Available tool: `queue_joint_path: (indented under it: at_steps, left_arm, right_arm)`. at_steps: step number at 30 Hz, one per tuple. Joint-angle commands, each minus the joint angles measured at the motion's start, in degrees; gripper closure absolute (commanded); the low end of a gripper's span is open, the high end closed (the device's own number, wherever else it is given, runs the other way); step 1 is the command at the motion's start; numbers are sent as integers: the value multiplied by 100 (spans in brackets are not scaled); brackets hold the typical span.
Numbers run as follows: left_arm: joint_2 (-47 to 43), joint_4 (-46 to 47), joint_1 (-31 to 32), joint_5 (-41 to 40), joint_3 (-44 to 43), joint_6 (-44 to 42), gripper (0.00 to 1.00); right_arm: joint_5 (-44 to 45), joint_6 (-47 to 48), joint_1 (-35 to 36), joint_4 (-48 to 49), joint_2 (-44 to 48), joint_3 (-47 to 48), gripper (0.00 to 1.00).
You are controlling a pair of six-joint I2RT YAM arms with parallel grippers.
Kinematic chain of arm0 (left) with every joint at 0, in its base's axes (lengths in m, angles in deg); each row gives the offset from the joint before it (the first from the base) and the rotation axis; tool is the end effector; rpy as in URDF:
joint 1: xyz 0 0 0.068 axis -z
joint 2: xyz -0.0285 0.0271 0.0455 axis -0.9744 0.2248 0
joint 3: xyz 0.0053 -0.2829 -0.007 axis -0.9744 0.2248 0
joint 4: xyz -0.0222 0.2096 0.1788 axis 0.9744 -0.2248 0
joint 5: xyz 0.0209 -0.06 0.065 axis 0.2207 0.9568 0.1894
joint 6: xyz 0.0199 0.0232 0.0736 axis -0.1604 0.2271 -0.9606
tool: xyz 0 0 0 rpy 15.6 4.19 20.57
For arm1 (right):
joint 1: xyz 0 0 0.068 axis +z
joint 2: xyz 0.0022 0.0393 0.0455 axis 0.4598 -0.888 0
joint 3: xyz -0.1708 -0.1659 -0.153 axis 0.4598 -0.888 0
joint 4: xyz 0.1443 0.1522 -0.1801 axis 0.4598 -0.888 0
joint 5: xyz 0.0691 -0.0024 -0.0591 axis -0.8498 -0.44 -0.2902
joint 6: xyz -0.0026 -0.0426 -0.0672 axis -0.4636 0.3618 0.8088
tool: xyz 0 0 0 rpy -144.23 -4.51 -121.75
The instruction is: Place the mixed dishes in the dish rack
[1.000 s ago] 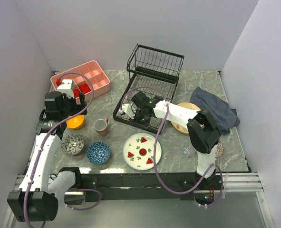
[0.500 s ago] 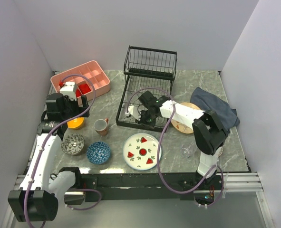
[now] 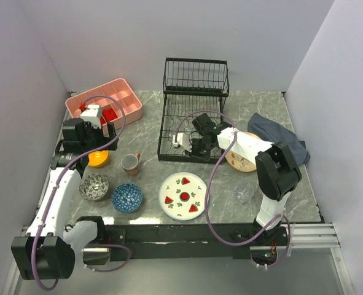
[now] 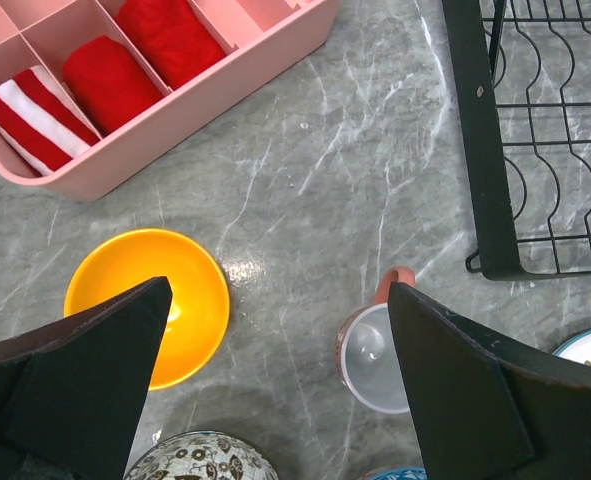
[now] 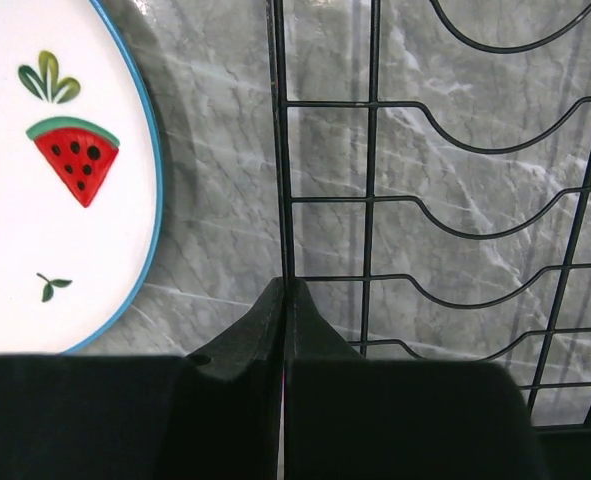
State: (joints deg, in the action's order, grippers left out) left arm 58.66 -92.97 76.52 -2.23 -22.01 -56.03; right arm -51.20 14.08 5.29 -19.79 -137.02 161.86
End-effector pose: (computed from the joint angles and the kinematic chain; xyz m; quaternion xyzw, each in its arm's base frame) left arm 0.2622 -0.0093 0.3007 0.0236 0.8580 -0.0803 0.5068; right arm 0.3162 0.2291 0.1718 -0.6712 0.6988 0.1286 0.2112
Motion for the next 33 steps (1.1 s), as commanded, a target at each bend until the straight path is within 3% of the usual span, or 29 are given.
queue_joint_path:
  at_steps: [1, 4, 5, 7, 8, 10, 11, 20, 27, 33]
  left_arm:
    - [18, 203, 14, 186, -120, -116, 3]
    - [18, -42, 14, 571, -181, -360, 2]
    - [10, -191, 14, 808, -216, -502, 1]
    - [18, -777, 433, 1170, -339, -1037, 1]
    - [53, -981, 549, 1240, -392, -1231, 2]
    - [132, -1656, 803, 1557, -488, -1846, 6]
    - [237, -1869, 875, 1610, -506, -2144, 13]
    - [756, -2109, 1552, 838, -366, -2208, 37]
    - [1125, -1977, 1833, 328, -366, -2279, 36]
    - [1477, -1739, 1948, 38, -392, -2278, 43]
  right_arm:
    - [1116, 158, -401, -142, -196, -282, 97]
    - [792, 123, -366, -387, -74, -106, 83]
    - [573, -34, -297, -449, 118, -53, 67]
    - [431, -219, -226, -563, 391, 61, 56]
    - [387, -377, -173, -607, 688, 105, 45]
    - [211, -562, -138, -713, 971, 263, 39]
    - [167, -841, -146, -704, 1225, 316, 36]
    - [-140, -3137, -138, 349, 2412, -122, 33]
    - [-132, -3200, -138, 447, 2730, -544, 33]
    - [-176, -3296, -146, 570, 2748, -519, 33]
